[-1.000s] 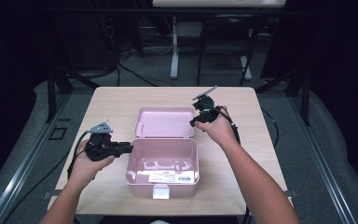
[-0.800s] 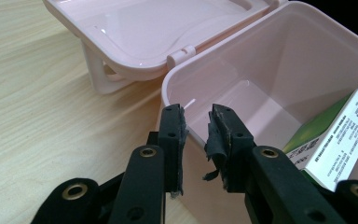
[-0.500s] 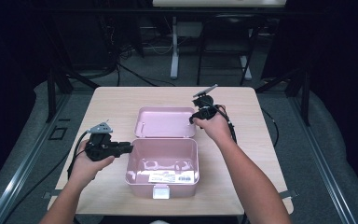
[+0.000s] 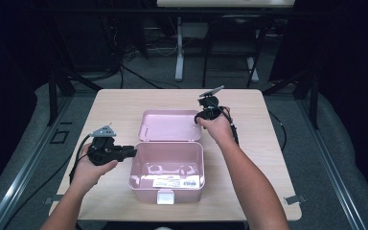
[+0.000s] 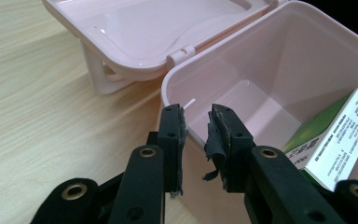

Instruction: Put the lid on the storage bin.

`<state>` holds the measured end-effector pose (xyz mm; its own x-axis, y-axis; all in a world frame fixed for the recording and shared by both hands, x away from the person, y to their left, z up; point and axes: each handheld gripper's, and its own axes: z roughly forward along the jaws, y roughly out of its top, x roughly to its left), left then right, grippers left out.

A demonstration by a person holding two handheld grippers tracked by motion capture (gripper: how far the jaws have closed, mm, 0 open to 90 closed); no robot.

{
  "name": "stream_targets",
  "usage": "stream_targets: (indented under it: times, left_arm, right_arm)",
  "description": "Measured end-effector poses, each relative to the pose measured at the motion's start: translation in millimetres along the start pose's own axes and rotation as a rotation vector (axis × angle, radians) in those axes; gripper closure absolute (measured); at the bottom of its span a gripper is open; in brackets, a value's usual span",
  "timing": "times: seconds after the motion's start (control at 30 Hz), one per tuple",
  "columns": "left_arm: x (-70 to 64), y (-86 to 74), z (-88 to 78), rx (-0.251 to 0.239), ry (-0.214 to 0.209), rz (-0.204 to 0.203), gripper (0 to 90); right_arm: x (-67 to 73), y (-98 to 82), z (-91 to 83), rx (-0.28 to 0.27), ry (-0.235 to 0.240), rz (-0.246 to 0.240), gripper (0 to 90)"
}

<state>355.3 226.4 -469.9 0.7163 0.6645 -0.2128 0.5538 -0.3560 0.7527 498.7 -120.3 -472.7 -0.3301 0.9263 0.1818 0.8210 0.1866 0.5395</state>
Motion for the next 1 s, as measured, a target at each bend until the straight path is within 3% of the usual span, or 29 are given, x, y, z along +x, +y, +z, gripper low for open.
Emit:
stream_targets:
  times: [0.23,0.33,0.63,1.0]
  left_arm:
    - [0.1,-0.1,-0.2,0.001,-0.002,0.002,74.3]
    - [-0.1,-0.2,-0.2,0.0,0.0,0.002,74.3]
    - [-0.1,-0.2,-0.2,0.001,0.0,0.001,74.4]
    - [-0.7,-0.2,-0.1,0.0,0.002,-0.002,74.4]
  right_arm:
    - [-1.4,0.7,8.6,0.012,-0.009,0.012,70.4]
    - [2.8,1.3,6.6,0.003,-0.038,0.009,76.6]
    - [2.6,2.0,4.7,0.004,-0.037,0.041,78.4]
    - [5.7,2.6,-5.2,-0.027,-0.043,0.04,80.4]
